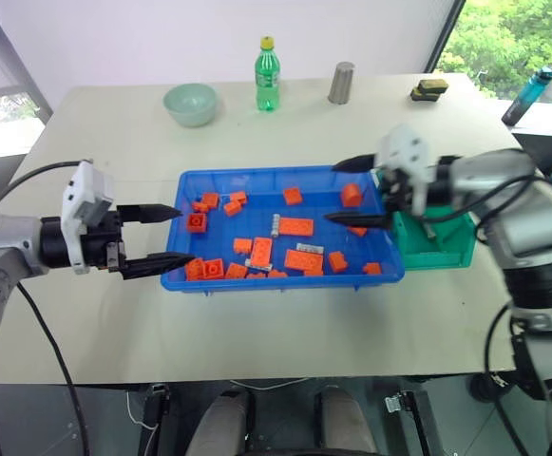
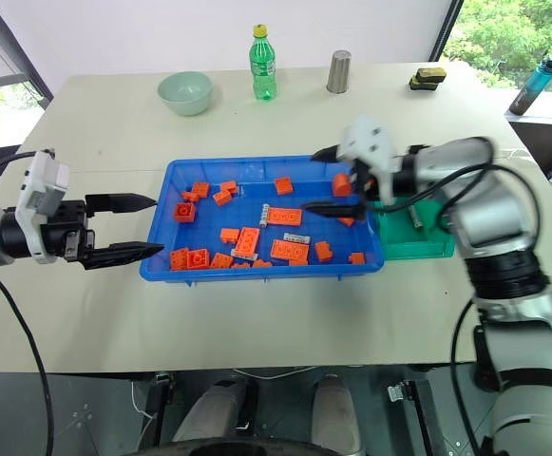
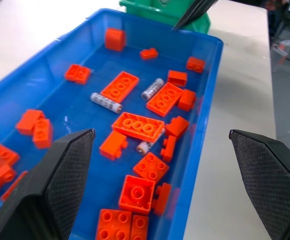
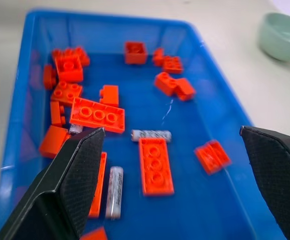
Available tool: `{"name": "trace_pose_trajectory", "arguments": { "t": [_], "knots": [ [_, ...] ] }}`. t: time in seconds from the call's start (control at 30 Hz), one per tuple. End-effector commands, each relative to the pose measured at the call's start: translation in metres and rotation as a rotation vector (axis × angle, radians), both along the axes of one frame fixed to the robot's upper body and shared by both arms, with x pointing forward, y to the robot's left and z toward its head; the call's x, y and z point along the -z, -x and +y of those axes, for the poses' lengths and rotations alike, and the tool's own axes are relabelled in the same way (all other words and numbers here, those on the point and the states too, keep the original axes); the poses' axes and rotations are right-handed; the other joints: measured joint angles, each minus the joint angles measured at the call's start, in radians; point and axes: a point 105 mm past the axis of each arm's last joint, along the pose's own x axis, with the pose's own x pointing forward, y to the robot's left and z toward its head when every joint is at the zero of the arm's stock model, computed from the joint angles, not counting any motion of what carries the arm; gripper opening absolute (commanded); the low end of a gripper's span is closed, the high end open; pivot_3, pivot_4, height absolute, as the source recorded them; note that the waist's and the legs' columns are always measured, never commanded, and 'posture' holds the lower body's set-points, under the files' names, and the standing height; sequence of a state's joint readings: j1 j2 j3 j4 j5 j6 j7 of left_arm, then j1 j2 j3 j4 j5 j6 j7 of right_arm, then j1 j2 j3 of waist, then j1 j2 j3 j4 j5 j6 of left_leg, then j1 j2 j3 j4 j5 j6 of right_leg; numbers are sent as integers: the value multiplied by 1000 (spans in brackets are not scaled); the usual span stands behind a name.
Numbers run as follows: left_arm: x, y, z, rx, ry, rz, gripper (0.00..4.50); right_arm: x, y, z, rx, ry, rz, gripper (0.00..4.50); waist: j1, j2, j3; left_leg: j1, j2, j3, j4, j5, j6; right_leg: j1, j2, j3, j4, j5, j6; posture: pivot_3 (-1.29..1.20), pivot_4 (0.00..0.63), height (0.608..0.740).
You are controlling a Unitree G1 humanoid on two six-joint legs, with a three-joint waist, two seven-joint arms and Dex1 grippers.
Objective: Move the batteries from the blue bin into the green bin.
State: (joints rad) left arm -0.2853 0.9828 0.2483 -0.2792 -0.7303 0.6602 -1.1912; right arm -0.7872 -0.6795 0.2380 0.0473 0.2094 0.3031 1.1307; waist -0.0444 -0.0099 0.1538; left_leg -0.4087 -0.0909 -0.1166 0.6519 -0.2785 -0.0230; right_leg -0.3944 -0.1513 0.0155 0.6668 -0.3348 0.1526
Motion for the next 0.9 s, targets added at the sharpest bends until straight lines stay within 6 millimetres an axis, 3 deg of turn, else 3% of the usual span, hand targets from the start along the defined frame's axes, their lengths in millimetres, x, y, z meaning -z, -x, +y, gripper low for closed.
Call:
{"name": "trace_pose_trajectory", "arguments": {
  "t": [0.03,0.23,0.4,0.73,0.87,0.9],
  "knots": [
    [-4,4,-4,22,-18,-28,4500,11,-6,24,-70,89,-141,4458,-2,0,0,0,0,0,0,0,0,0,0,0,0,0,0,0,150,727],
    [0,10,-6,22,-20,-24,4500,47,-11,42,-172,217,-212,4458,-6,0,0,0,0,0,-1,0,0,-1,0,0,0,0,0,0,150,727],
    [0,12,-8,8,-12,-32,4500,65,-9,59,-261,259,-237,4458,-14,0,0,0,0,-1,-1,0,-1,-1,1,0,0,0,0,0,150,727],
    [-4,12,-8,-25,12,-53,4500,71,-16,91,-301,226,-282,4458,-29,0,0,0,1,-2,-2,1,-2,-1,1,-2,1,0,0,0,150,727],
    [-4,12,-8,-32,14,-56,4500,71,-18,92,-296,212,-281,3434,-27,0,0,0,0,-3,-1,1,-2,0,1,-2,1,0,0,0,150,727],
    [-5,12,-7,-34,14,-57,4500,72,-18,91,-294,213,-280,2823,-28,0,0,0,0,-3,-1,1,-2,0,1,-2,1,0,0,0,150,727]
  ]
}}
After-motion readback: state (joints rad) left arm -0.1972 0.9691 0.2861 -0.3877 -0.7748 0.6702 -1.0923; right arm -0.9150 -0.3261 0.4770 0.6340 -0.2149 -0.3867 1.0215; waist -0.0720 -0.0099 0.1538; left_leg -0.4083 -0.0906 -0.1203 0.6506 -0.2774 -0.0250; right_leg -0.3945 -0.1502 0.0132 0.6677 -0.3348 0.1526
